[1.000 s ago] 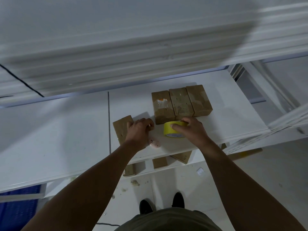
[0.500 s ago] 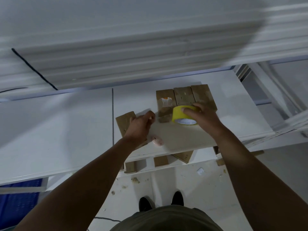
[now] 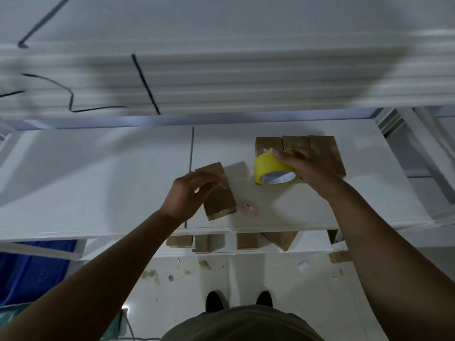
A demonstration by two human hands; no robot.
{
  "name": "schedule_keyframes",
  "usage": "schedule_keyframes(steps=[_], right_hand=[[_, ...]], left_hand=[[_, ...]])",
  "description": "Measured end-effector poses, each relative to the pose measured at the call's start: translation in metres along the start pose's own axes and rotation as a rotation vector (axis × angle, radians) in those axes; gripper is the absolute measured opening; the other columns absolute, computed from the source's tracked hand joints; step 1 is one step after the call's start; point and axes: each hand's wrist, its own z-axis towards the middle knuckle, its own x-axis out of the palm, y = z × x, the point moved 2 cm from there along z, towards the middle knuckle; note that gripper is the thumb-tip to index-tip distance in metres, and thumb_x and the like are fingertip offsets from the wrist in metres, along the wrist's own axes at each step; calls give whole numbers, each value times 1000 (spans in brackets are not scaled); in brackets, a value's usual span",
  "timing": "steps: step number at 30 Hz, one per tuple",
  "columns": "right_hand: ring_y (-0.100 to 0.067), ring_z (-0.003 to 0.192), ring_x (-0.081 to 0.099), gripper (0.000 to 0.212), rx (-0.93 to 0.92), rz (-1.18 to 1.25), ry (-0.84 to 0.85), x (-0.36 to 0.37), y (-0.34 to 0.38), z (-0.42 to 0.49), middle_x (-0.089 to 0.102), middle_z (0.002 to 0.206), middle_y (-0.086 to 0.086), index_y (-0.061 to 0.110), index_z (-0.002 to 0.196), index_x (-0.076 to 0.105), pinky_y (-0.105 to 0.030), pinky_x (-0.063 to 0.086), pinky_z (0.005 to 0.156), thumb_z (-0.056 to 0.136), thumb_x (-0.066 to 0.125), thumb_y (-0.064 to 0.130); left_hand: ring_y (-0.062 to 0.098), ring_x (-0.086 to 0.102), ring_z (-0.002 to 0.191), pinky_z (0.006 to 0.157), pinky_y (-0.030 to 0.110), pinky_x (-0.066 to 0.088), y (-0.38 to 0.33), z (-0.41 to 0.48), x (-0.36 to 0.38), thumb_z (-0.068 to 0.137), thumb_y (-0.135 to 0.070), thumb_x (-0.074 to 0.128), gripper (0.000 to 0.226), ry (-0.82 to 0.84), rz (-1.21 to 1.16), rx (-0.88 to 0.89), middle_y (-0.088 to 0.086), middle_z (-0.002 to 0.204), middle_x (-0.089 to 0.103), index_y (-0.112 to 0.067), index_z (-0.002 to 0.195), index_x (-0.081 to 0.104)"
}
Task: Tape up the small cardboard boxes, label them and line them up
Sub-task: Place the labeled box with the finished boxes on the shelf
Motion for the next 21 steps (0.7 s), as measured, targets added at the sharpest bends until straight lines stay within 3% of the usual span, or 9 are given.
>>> schedule_keyframes(steps=[2,5,7,9,11,13,16,21], right_hand=[[-13,121,62,82,-2,-21,10,13,4,6,68,128,5,24,124,72,-33,49,101,63,79,79],[-28,118,64,79,-50,-94,19,35,9,15,66,124,-18,6,121,70,-51,48,109,76,78,71],[-24,97,64,74,-66,-142,79,49,17,19,62,98,-17,2,102,67,-43,49,89,78,75,72],[-15,71,45,74,-106,-202,144,62,26,22,33,77,-8,9,75,46,-36,29,71,71,69,79],[-14,67,37,67,-131,-227,174,71,29,27,25,77,-5,18,71,39,-36,23,68,72,68,79],[-11,63,37,65,-139,-240,181,75,27,31,25,72,0,22,68,35,-34,24,63,78,72,74],[-11,60,35,63,-157,-259,185,81,22,35,23,67,5,24,64,31,-34,24,62,85,73,66],[-14,62,40,63,-163,-357,129,79,17,42,28,68,4,23,64,37,-35,29,64,82,70,72]], left_hand=[[11,74,97,88,23,60,4,-11,-8,92,-2,75,15,1,-12,-33,1,107,78,-9,105,80],[-1,71,93,87,19,59,7,-24,-20,89,-3,80,20,-35,-32,-145,-7,105,77,-13,106,81],[-1,71,91,85,21,60,15,-33,-28,88,-8,82,24,-33,-53,-268,-10,105,77,-16,111,81],[6,74,94,86,26,62,23,-42,-35,88,-7,82,30,-4,-104,-358,-8,107,78,-17,116,79],[12,76,101,90,32,62,26,-48,-38,94,-3,74,24,-5,-252,-472,-4,109,79,-12,116,79],[17,77,102,92,39,61,23,-49,-37,101,-9,65,17,-107,-471,-681,1,105,81,-8,109,81],[23,79,95,91,41,63,19,-46,-29,96,-26,75,23,-289,-657,-917,9,95,82,-4,103,80],[31,80,90,93,41,63,20,-40,-14,84,-6,85,34,-360,-871,-1177,19,94,80,-4,115,70]])
